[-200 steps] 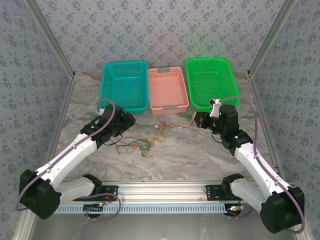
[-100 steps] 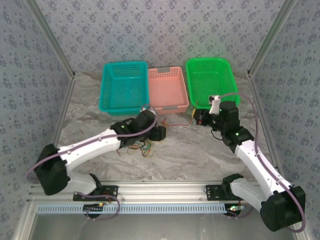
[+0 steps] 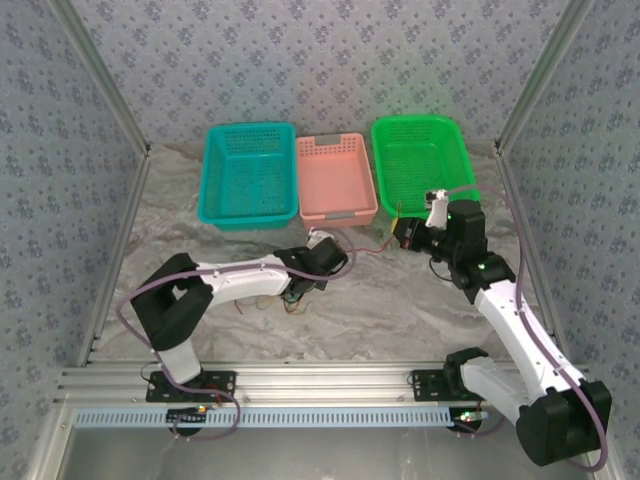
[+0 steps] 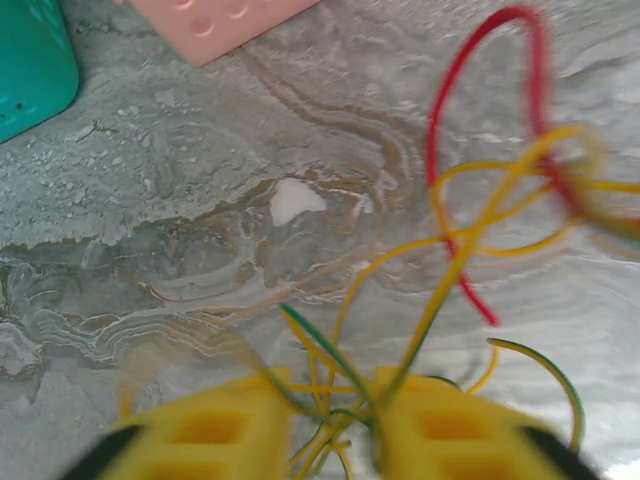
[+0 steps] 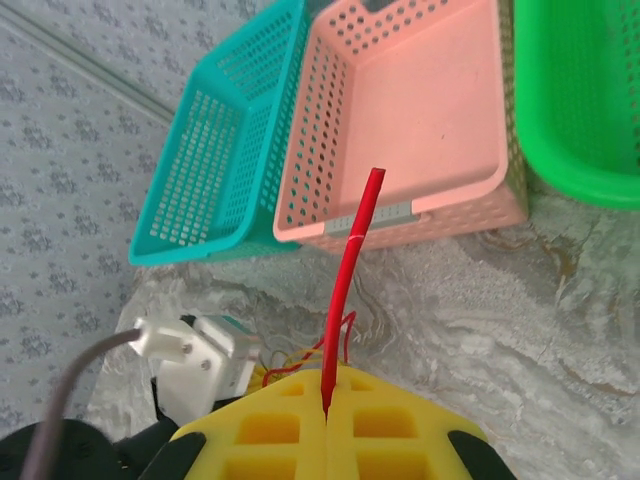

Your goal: Untangle the cables

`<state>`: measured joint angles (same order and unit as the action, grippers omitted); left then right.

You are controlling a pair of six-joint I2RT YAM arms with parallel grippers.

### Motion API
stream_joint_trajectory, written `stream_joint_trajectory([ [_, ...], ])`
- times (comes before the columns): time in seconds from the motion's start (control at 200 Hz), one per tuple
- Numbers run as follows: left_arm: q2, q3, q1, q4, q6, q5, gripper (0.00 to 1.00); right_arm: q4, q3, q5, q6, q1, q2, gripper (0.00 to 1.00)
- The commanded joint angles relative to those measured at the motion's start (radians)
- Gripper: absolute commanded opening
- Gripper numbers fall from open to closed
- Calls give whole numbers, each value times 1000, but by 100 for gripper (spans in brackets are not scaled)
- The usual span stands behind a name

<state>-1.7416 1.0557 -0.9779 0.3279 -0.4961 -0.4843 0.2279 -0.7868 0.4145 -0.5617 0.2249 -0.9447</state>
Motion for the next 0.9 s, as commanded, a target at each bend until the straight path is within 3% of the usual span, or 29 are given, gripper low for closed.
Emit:
stream_joint_trajectory([
  [0.0,-8,-13,29,-25,-56,-37,0,51,-77,32,-12,-64,55,0],
  [0.17,17,-93,65,-85,-84,20,0,77,-176,103,-43,-194,89,0],
  [0.405,7,-115,112,-122,-98,76,0,86,-293,137,-109,-283,100,0],
  [0.625,-17,-58,122,-103,-59,46,0,76,-328,59,-110,-308,133,0],
  [0.894,14,67,176,-31,11,31,0,25,-299,95,-134,-304,138,0],
])
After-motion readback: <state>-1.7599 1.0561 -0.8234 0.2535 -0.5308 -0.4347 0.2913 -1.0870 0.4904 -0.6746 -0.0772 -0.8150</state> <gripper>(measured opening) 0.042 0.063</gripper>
